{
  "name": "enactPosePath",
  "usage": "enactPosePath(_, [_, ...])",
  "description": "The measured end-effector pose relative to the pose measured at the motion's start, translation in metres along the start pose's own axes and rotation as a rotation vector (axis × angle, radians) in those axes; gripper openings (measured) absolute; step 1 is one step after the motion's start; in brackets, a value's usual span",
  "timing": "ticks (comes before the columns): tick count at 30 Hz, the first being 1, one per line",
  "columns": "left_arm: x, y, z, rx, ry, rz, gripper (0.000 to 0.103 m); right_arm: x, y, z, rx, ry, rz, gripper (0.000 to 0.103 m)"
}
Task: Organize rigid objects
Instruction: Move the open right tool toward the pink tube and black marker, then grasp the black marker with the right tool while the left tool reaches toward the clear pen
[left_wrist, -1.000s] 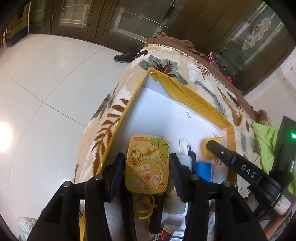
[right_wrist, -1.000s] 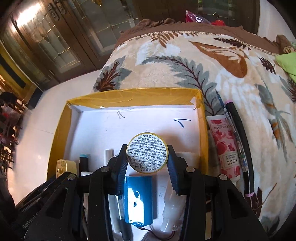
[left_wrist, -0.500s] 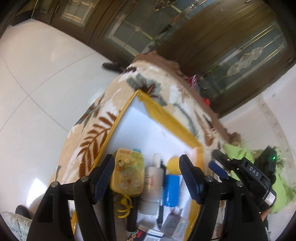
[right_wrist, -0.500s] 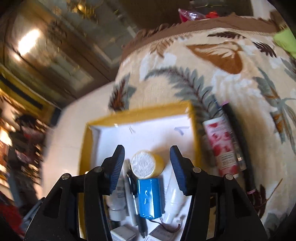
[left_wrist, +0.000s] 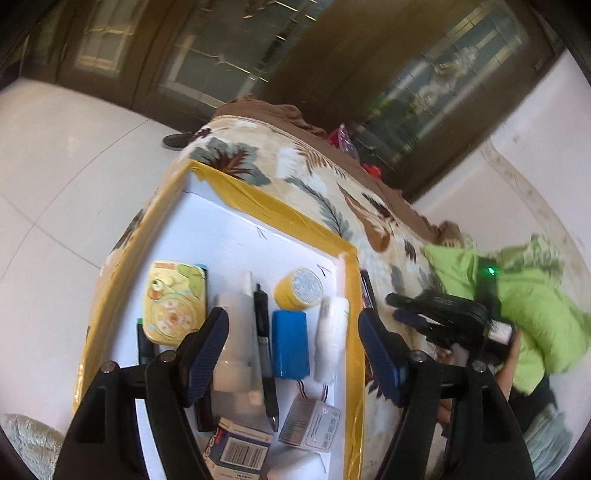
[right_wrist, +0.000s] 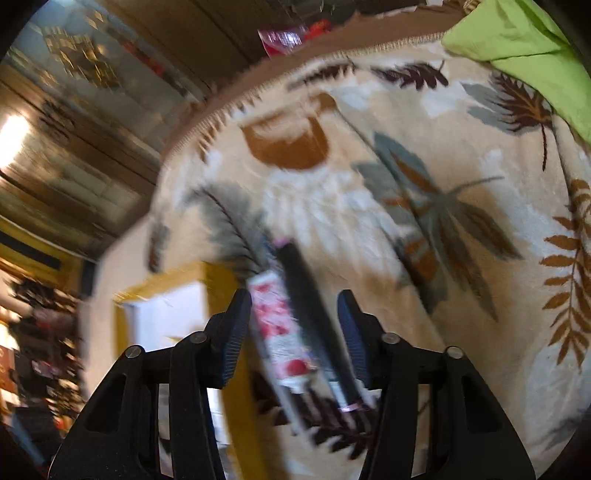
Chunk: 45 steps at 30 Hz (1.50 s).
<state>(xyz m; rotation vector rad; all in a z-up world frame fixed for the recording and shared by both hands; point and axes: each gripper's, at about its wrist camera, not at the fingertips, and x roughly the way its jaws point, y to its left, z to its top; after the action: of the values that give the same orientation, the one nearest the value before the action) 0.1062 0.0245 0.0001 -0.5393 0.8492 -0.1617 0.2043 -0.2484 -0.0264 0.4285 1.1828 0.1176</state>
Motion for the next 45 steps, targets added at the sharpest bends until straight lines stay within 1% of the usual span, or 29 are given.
enactPosePath(1, [0.000, -0.002, -0.001, 0.012, -0.001, 0.004, 0.073, 0.005, -0.001, -0.002, -0.003, 0.025, -0.030, 0.032])
enactPosePath(3, [-0.001, -0.004, -0.002, 0.029, -0.005, 0.008, 0.073, 0.011, -0.001, -0.005, -0.018, 0.062, -0.075, 0.028])
enactPosePath(4, [-0.001, -0.004, -0.002, 0.029, -0.006, 0.005, 0.073, 0.012, -0.001, -0.006, -0.026, 0.075, -0.094, 0.027])
enactPosePath(8, [0.001, -0.002, -0.002, 0.013, 0.004, -0.005, 0.073, 0.017, 0.004, -0.013, -0.074, 0.139, -0.110, 0.027])
enactPosePath(9, [0.000, -0.002, -0.002, 0.012, 0.004, -0.006, 0.073, 0.022, 0.003, -0.015, -0.083, 0.155, -0.135, 0.027])
enactPosePath(11, [-0.001, -0.001, -0.002, 0.013, 0.002, -0.007, 0.073, 0.025, 0.001, -0.016, -0.074, 0.174, -0.130, 0.027])
enactPosePath(12, [-0.001, -0.002, -0.002, 0.015, 0.002, -0.006, 0.073, 0.024, 0.001, -0.016, -0.074, 0.172, -0.135, 0.027])
enactPosePath(15, [-0.001, -0.001, -0.002, 0.016, 0.001, -0.010, 0.073, 0.020, 0.002, -0.014, -0.072, 0.168, -0.155, 0.018])
enactPosePath(17, [-0.001, -0.002, -0.003, 0.020, 0.003, -0.015, 0.073, 0.021, 0.004, -0.016, -0.075, 0.164, -0.170, 0.018])
enactPosePath(19, [-0.001, -0.005, -0.003, 0.031, 0.006, -0.015, 0.073, 0.027, 0.012, -0.018, -0.105, 0.156, -0.196, 0.019])
enactPosePath(21, [-0.001, -0.007, -0.005, 0.043, 0.006, -0.014, 0.073, 0.033, 0.020, -0.018, -0.141, 0.158, -0.237, 0.019])
enactPosePath(23, [-0.001, -0.010, -0.006, 0.052, 0.008, -0.010, 0.073, 0.031, 0.017, -0.017, -0.108, 0.160, -0.224, 0.018])
enactPosePath(24, [-0.001, -0.011, -0.007, 0.055, 0.010, -0.007, 0.073, 0.027, 0.012, -0.015, -0.070, 0.151, -0.220, 0.018])
enactPosePath(25, [-0.001, -0.013, -0.007, 0.055, 0.012, -0.007, 0.073, 0.019, 0.005, -0.013, -0.024, 0.126, -0.235, 0.015])
enactPosePath(26, [-0.001, -0.014, -0.008, 0.054, 0.015, -0.012, 0.073, 0.012, 0.000, -0.012, 0.007, 0.103, -0.247, 0.015])
enactPosePath(27, [0.000, -0.017, -0.008, 0.051, 0.022, -0.016, 0.073, 0.002, -0.005, -0.011, 0.046, 0.076, -0.234, 0.015])
enactPosePath(29, [0.003, -0.025, -0.010, 0.053, 0.034, 0.003, 0.073, -0.013, -0.013, -0.008, 0.097, 0.042, -0.181, 0.014])
enactPosePath(31, [0.012, -0.037, -0.013, 0.041, 0.081, -0.015, 0.073, -0.030, -0.016, -0.004, 0.123, -0.005, -0.126, 0.014])
enactPosePath(33, [0.023, -0.050, -0.014, 0.038, 0.126, -0.027, 0.073, -0.043, -0.021, -0.002, 0.142, -0.047, -0.100, 0.014])
enactPosePath(37, [0.048, -0.086, -0.009, 0.068, 0.182, -0.037, 0.073, -0.050, -0.037, 0.002, 0.181, -0.064, -0.057, 0.014])
enactPosePath(39, [0.071, -0.104, -0.004, 0.062, 0.233, -0.049, 0.073, -0.049, -0.047, 0.002, 0.206, -0.064, -0.038, 0.014])
enactPosePath(41, [0.102, -0.121, 0.002, 0.056, 0.318, -0.065, 0.073, -0.052, -0.054, 0.006, 0.219, -0.072, -0.020, 0.014])
enactPosePath(42, [0.111, -0.127, 0.005, 0.057, 0.338, -0.069, 0.072, -0.054, -0.057, 0.005, 0.226, -0.080, -0.016, 0.014])
enactPosePath(44, [0.136, -0.136, 0.012, 0.048, 0.378, -0.062, 0.072, -0.062, -0.066, 0.005, 0.246, -0.093, -0.005, 0.014])
enactPosePath(45, [0.149, -0.138, 0.015, 0.035, 0.397, -0.044, 0.071, -0.065, -0.070, 0.004, 0.256, -0.099, 0.005, 0.014])
